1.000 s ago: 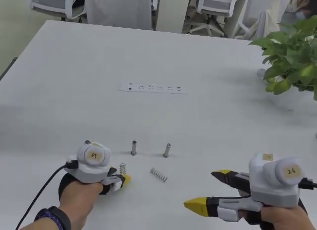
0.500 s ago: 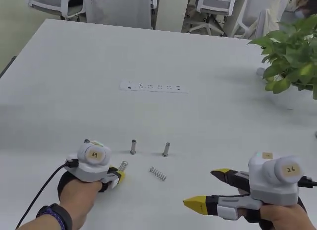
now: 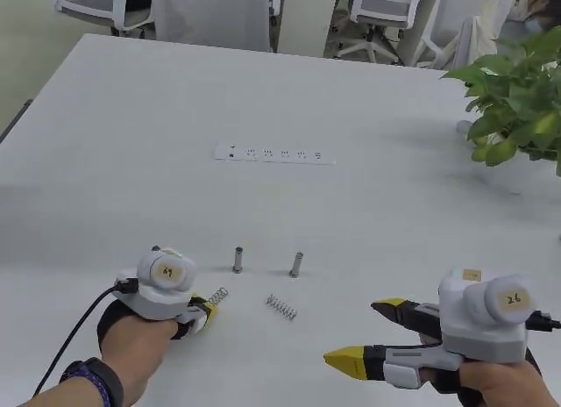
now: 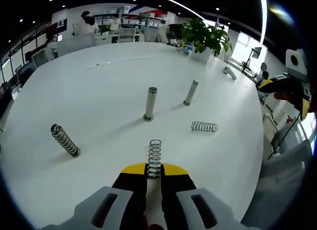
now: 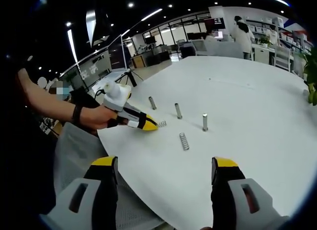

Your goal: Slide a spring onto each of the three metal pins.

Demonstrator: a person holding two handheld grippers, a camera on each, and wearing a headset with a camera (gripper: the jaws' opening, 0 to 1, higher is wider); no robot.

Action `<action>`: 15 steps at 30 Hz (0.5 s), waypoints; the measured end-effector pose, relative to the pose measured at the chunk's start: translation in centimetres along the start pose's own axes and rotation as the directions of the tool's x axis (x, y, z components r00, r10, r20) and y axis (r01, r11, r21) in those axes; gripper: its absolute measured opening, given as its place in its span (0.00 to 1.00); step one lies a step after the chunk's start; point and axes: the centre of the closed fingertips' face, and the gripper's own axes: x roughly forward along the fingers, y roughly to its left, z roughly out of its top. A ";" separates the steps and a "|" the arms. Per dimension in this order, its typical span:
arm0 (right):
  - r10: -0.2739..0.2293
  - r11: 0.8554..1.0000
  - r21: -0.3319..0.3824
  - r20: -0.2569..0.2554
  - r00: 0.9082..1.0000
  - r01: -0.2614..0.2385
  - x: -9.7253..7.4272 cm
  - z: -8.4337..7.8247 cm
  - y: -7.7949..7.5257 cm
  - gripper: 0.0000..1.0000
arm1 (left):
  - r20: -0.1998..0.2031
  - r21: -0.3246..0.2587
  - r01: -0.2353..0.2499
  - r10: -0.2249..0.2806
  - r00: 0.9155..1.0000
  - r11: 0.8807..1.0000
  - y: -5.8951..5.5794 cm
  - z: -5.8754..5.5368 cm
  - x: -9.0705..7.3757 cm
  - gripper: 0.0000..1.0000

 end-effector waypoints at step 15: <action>0.023 1.000 0.003 0.004 1.000 -0.023 0.6 0.1 0.4 0.76 | 0.017 0.038 -0.007 0.006 1.000 0.999 1.5 0.3 -2.2 0.02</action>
